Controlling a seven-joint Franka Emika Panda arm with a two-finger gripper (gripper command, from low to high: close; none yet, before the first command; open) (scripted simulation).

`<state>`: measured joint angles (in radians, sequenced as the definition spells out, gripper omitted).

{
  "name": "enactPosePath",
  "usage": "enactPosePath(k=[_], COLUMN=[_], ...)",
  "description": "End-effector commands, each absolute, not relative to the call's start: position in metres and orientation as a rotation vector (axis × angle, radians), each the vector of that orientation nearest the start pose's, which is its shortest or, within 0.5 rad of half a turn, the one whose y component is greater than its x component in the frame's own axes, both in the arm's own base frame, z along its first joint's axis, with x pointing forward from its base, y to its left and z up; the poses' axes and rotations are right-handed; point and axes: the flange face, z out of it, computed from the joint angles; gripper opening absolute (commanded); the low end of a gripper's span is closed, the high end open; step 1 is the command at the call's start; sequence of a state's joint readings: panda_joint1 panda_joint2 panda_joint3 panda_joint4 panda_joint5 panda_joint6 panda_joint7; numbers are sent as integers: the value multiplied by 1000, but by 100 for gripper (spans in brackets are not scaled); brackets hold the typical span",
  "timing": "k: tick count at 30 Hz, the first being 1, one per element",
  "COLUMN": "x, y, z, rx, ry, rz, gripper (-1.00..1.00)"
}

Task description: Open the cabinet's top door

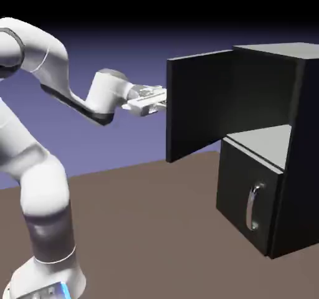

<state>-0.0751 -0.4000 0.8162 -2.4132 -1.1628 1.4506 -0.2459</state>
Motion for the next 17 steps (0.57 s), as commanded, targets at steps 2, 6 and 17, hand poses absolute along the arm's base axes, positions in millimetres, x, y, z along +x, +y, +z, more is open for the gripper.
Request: enactPosePath(k=[2, 6, 17], x=[353, 359, 379], y=[215, 237, 284], z=[472, 472, 472], rx=[1338, 1375, 1455], ry=[844, 790, 662], rz=[-349, -414, -561], gripper=[-100, -100, -100])
